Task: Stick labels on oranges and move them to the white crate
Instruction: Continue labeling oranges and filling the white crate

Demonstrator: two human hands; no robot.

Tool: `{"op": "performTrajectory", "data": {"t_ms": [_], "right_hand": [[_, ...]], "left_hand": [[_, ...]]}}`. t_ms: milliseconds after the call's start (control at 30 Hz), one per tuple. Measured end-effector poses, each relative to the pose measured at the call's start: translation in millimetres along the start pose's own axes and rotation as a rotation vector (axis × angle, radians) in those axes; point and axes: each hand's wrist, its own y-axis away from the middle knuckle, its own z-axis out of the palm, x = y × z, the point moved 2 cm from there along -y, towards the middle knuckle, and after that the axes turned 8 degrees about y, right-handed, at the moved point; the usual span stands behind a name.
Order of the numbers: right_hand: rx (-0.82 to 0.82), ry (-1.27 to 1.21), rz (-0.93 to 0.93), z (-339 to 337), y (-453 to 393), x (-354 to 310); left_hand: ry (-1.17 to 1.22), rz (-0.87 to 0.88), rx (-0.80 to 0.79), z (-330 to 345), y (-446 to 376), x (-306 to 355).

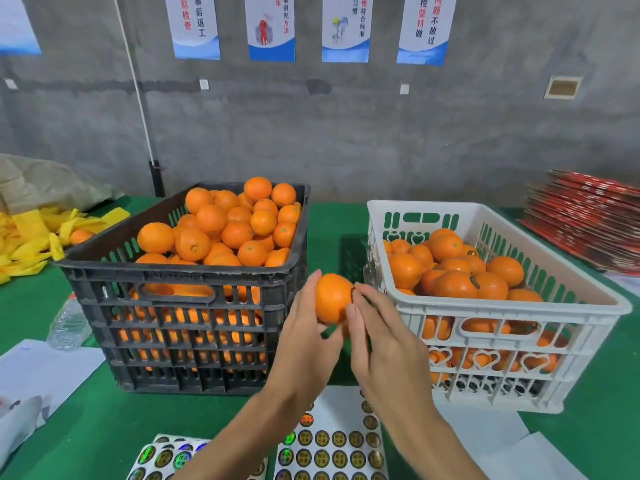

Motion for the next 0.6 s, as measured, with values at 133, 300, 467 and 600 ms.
{"op": "performTrajectory", "data": {"t_ms": [133, 300, 467, 600], "right_hand": [[-0.108, -0.127, 0.214, -16, -50, 2], [-0.1, -0.006, 0.285, -27, -110, 55], [-0.126, 0.135, 0.225, -19, -106, 81], [-0.031, 0.058, 0.152, -10, -98, 81]], "left_hand": [[-0.194, 0.192, -0.157, 6, -33, 55], [-0.346, 0.374, -0.261, -27, -91, 90], [-1.078, -0.313, -0.251, -91, -148, 73], [-1.379, -0.767, -0.319, -127, -145, 62]]}}
